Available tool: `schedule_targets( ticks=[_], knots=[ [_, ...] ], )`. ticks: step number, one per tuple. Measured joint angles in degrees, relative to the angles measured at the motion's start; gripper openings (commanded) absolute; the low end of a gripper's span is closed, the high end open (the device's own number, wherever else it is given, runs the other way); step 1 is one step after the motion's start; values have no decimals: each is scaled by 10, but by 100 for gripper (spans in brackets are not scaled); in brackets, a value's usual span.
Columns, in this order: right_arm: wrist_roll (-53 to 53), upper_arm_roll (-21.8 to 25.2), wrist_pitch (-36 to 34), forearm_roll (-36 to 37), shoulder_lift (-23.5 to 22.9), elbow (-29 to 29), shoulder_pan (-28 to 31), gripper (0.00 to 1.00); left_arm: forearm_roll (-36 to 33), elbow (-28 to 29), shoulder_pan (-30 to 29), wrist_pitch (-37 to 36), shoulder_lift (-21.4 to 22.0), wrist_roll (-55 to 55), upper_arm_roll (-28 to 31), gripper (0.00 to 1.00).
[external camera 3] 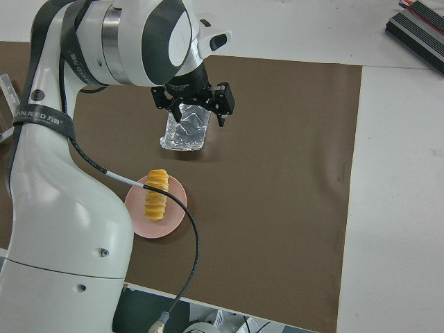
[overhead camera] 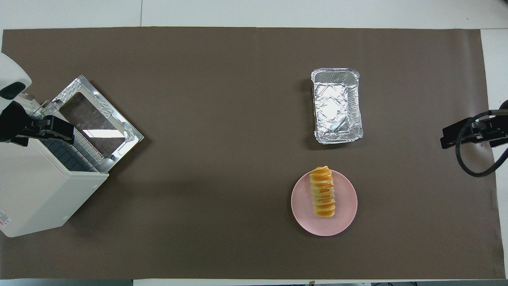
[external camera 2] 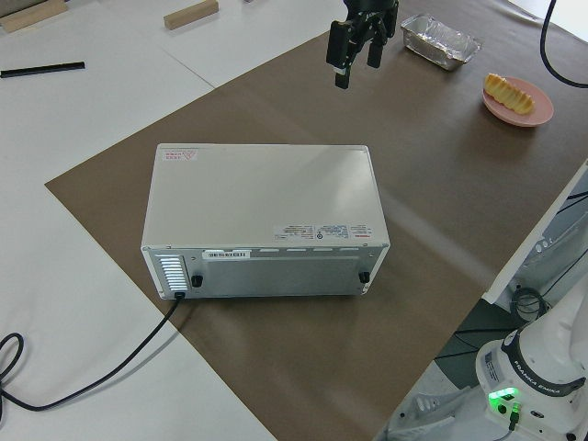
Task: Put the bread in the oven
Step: 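Move the right gripper toward the bread slices on the pink plate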
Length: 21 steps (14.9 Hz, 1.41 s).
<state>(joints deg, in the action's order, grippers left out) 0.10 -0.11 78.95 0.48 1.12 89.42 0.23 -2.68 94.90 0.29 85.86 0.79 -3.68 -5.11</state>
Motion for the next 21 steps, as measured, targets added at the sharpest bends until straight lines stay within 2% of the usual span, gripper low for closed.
schedule_targets(
  ticks=[15,17,21],
  knots=[
    [0,-2,2,0,1,7,-1,100,0,0,0,0,0,0,0,100],
    [0,-8,28,0,8,30,-6,100,0,0,0,0,0,0,0,100],
    [-66,-13,101,-1,39,139,-65,100,0,0,0,0,0,0,0,100]
  ],
)
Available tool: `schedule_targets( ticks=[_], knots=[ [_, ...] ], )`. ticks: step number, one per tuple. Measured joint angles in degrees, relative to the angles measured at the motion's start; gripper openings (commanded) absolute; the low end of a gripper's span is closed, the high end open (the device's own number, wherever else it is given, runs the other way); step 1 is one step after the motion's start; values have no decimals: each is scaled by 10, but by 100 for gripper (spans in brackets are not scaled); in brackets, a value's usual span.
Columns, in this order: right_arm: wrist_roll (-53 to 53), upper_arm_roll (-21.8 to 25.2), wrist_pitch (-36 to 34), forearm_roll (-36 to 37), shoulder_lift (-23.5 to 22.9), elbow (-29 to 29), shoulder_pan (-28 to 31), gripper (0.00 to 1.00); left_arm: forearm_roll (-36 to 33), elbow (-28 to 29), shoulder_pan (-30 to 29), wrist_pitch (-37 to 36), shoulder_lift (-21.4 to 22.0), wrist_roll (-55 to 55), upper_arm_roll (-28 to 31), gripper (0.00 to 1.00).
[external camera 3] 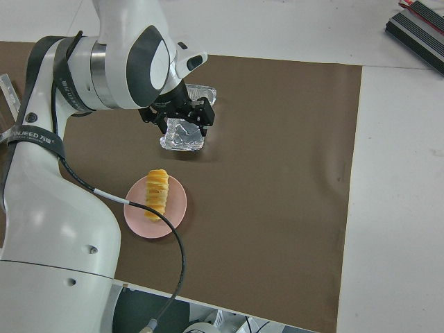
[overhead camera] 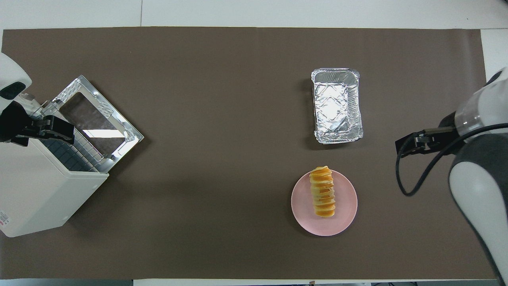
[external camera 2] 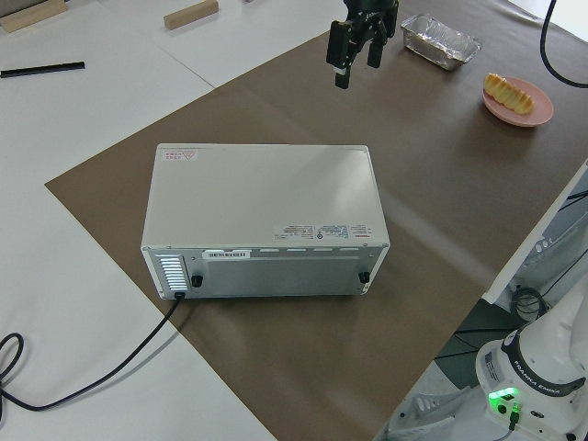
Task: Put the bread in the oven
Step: 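Move the right gripper toward the bread slices on the pink plate, then grasp the stack of orange bread slices with the right gripper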
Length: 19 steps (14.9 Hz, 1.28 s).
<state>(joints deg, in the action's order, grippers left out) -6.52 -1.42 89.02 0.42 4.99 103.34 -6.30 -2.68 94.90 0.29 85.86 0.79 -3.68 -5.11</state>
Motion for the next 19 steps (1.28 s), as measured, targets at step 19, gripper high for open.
schedule_targets(
  ticks=[19],
  knots=[
    [-165,-5,443,-57,-19,365,-166,100,0,0,0,0,0,0,0,100]
  ],
)
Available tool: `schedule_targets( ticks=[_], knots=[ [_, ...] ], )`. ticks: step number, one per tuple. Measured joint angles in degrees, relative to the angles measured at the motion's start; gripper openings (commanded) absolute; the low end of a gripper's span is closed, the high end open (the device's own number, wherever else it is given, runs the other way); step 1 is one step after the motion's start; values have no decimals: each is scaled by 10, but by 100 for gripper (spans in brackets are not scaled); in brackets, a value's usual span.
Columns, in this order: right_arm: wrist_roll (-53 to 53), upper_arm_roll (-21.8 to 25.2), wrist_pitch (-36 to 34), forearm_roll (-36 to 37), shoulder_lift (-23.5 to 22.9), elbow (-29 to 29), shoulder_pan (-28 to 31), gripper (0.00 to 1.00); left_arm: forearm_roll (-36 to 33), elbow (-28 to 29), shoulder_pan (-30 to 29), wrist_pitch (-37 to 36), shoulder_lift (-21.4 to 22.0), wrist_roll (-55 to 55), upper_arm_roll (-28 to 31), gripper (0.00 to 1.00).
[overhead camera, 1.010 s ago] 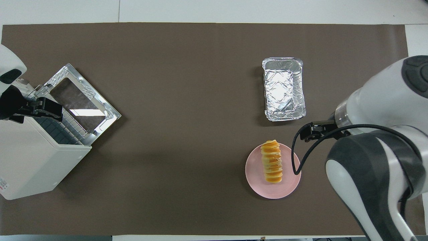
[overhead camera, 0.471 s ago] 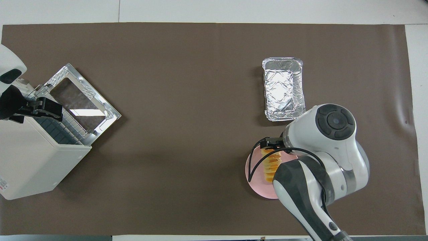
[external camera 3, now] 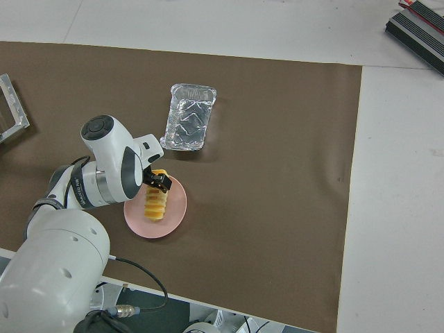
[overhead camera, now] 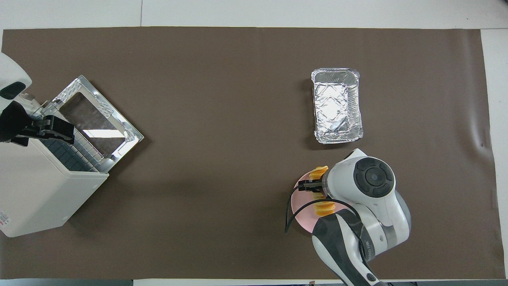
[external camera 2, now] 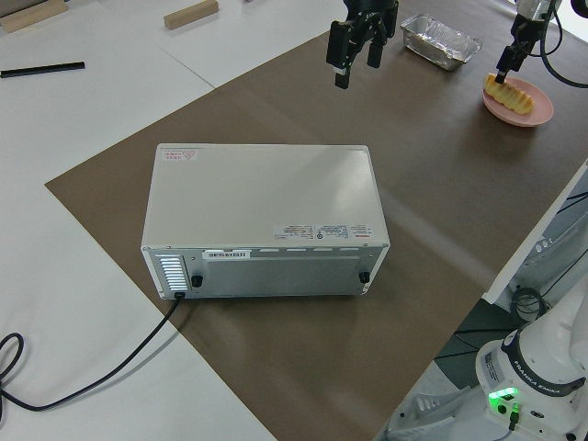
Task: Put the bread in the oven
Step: 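Grasp the stack of orange bread slices with the right gripper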
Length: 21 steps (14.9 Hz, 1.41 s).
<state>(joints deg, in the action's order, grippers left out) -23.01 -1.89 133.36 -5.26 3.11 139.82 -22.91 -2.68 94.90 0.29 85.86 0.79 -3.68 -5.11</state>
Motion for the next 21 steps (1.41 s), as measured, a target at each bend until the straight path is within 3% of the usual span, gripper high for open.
schedule_targets(
  ticks=[1,2,3,4,11,13,16,21],
  knots=[
    [0,0,9,0,0,8,0,99,0,0,0,0,0,0,0,100],
    [1,0,14,0,0,14,0,82,0,0,0,0,0,0,0,100],
    [1,0,20,0,0,17,0,55,0,0,0,0,0,0,0,100],
    [1,0,22,0,0,18,0,3,0,0,0,0,0,0,0,100],
    [1,0,19,0,2,15,0,0,0,0,0,0,0,0,0,100],
    [1,0,-10,0,1,-4,0,0,0,0,0,0,0,0,0,100],
    [1,0,-96,0,-3,-75,0,0,0,0,0,0,0,0,0,100],
    [5,6,-230,0,-44,-251,31,0,0,0,0,0,0,0,0,100]
  ],
)
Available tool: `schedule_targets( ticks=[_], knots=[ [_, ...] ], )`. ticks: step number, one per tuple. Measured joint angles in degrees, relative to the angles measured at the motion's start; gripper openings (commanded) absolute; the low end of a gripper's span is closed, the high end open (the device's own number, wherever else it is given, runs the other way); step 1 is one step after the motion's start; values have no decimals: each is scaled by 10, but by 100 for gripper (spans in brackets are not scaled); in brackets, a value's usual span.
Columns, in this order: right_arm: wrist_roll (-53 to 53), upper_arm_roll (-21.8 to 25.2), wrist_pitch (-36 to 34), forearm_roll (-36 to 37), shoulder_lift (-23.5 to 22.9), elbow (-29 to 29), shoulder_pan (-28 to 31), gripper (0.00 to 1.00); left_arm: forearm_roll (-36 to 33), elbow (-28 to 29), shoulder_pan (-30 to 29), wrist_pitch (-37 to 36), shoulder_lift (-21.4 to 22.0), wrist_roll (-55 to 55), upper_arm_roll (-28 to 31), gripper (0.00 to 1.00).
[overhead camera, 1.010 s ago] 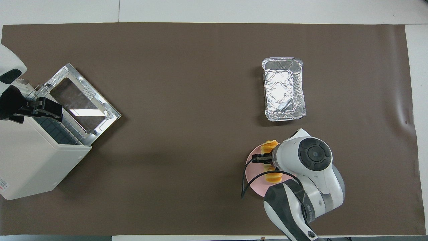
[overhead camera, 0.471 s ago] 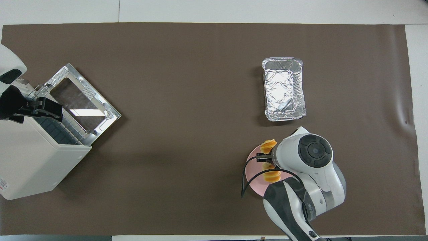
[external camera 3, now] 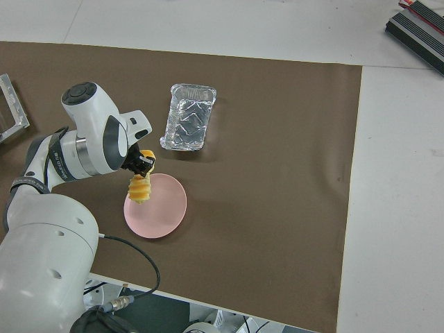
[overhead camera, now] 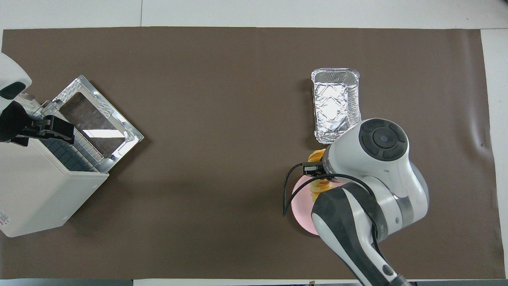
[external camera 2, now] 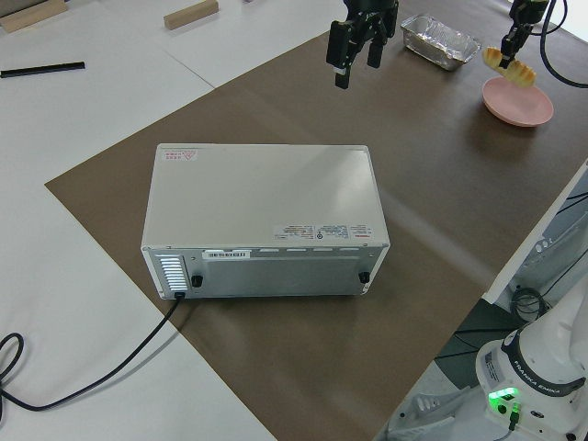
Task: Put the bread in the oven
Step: 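Carry the bread with the right gripper into the foil tray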
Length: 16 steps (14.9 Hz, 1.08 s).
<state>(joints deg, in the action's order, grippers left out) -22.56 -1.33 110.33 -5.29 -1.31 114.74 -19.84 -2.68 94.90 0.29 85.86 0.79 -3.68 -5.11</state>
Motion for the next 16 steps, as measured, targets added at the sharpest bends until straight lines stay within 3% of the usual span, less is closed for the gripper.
schedule_targets(
  ticks=[7,11,16],
  knots=[
    [103,4,-28,-3,-91,-145,80,0,0,0,0,0,0,0,0,100],
    [143,4,-56,-3,-182,-233,95,0,0,0,0,0,0,0,0,100],
    [178,5,-54,-2,-264,-272,108,0,0,0,0,0,0,0,0,100]
  ],
)
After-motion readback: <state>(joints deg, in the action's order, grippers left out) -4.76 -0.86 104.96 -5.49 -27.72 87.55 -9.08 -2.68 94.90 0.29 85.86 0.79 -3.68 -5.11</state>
